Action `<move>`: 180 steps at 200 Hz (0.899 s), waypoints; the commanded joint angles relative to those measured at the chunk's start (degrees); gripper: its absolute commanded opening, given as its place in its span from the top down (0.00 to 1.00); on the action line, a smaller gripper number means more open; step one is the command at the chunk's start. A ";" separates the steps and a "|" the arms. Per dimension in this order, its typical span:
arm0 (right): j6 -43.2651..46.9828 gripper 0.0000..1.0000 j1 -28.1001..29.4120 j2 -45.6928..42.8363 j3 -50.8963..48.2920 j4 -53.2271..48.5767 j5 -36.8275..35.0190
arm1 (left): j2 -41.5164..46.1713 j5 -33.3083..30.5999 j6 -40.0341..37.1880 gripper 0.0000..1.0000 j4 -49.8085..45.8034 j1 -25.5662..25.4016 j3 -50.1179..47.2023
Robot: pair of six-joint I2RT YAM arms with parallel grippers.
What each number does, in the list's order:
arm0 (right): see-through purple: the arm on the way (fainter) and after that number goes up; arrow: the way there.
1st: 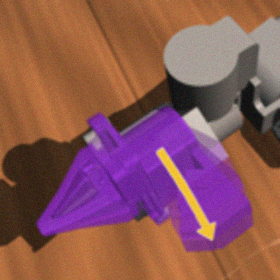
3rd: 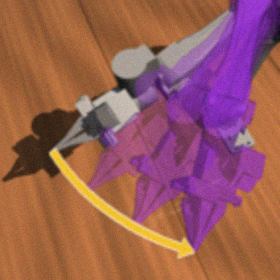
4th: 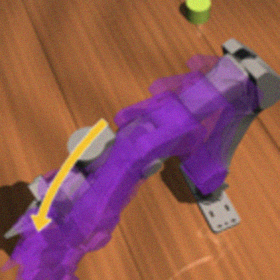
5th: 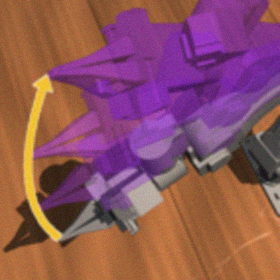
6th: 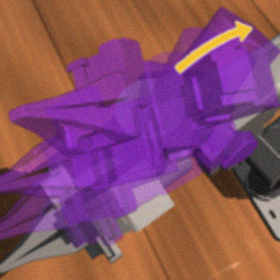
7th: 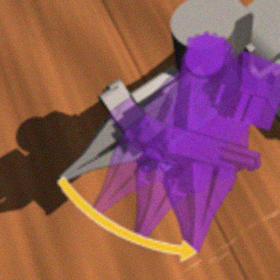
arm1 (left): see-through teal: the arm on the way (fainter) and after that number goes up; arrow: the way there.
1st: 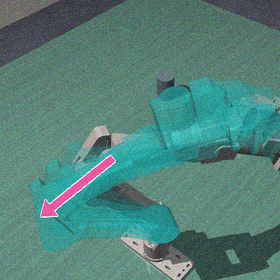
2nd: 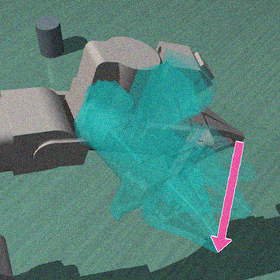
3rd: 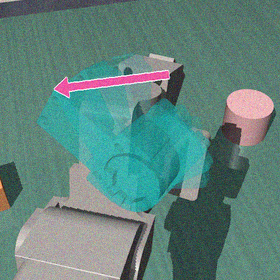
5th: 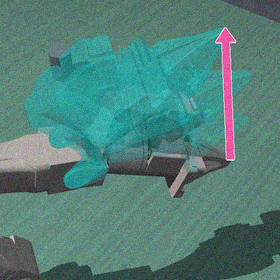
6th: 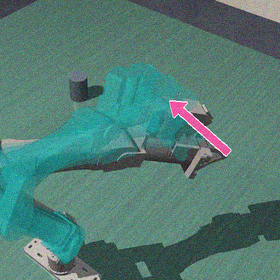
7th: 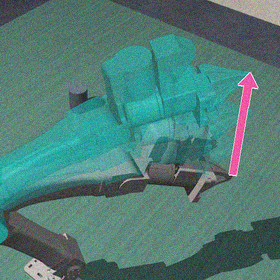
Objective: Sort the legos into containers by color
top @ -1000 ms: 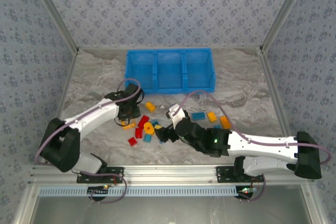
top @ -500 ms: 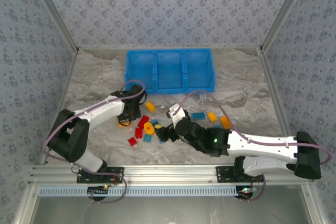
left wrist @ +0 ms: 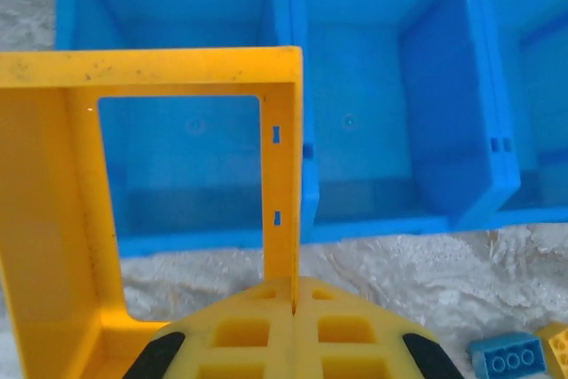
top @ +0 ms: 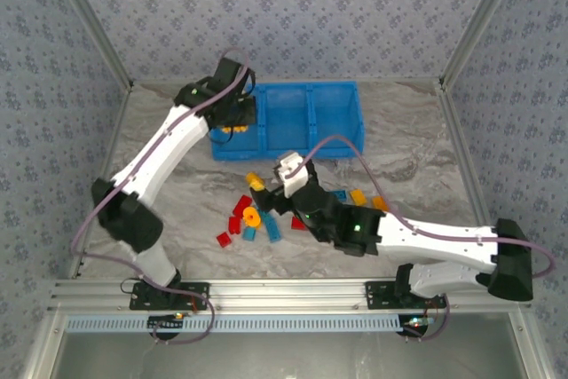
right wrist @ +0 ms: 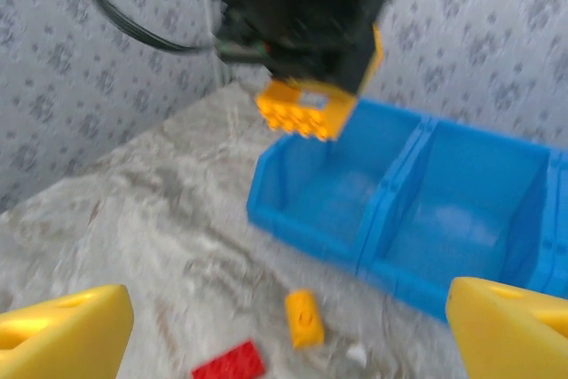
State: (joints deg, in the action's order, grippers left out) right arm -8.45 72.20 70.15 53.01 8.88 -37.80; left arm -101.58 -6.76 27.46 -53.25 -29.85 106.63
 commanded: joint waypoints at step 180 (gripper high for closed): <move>-7.03 0.03 -4.33 19.76 16.88 2.64 -6.67 | -34.85 15.61 -6.38 1.00 5.77 11.03 22.25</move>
State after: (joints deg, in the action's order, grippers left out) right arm -12.14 68.34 92.77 71.44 12.67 -43.11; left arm -136.20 7.03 20.84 -50.09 -19.11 128.84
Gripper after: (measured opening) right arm 0.972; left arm 0.056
